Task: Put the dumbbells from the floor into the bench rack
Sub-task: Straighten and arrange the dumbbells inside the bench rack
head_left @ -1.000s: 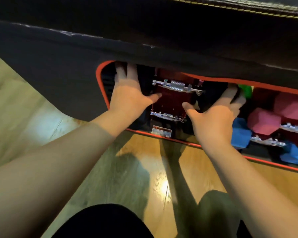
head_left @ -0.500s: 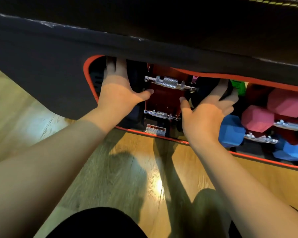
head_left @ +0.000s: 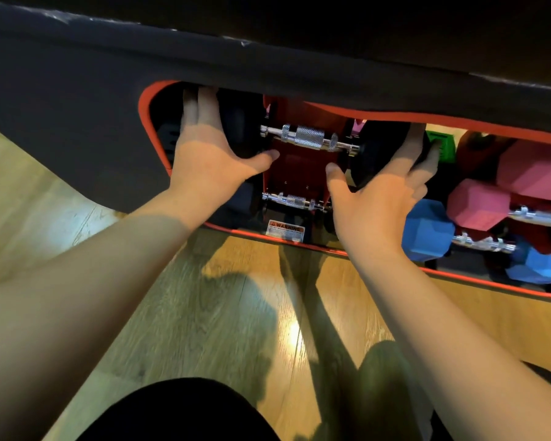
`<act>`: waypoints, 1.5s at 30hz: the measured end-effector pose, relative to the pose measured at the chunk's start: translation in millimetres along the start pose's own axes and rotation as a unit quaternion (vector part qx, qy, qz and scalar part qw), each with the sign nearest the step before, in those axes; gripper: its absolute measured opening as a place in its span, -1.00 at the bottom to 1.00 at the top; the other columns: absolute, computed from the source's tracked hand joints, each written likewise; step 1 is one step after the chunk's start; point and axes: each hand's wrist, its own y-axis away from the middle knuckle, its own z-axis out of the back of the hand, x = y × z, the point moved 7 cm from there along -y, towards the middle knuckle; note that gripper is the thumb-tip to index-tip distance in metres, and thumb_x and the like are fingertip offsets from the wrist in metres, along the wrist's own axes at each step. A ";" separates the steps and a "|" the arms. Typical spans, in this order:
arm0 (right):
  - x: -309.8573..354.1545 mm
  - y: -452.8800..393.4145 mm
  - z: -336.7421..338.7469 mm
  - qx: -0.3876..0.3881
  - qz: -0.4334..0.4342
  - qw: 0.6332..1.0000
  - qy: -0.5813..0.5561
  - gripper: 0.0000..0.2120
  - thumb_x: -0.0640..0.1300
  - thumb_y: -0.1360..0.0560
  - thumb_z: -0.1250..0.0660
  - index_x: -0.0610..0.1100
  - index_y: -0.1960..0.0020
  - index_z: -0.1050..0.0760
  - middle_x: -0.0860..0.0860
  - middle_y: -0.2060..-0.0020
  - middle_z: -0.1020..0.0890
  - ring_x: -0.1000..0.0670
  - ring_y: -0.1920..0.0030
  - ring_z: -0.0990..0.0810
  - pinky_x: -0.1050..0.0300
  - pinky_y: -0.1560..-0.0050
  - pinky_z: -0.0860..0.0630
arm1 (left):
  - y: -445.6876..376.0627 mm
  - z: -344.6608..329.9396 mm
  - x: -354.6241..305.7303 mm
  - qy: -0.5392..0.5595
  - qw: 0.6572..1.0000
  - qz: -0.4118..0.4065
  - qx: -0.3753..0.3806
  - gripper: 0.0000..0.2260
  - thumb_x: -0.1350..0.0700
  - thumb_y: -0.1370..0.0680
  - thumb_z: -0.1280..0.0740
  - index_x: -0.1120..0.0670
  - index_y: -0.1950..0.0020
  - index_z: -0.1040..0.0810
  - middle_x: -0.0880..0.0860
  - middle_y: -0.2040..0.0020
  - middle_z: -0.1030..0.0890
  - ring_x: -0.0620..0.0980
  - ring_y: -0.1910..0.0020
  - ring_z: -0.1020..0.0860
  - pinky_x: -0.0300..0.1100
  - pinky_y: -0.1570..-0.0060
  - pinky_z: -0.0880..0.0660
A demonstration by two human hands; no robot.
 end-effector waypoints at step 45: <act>-167.0 -37.8 35.7 0.513 -0.052 0.854 0.074 -0.56 0.12 -0.52 -0.33 -0.10 -0.30 -0.51 0.08 0.14 -0.63 0.11 0.18 -0.55 0.30 0.15 -0.43 | 154.3 -107.3 -73.9 0.207 0.928 0.175 0.257 -0.70 0.15 -0.45 -0.47 0.00 -0.13 -0.51 0.06 -0.11 -0.52 0.06 -0.08 -0.52 -0.04 -0.16 -0.44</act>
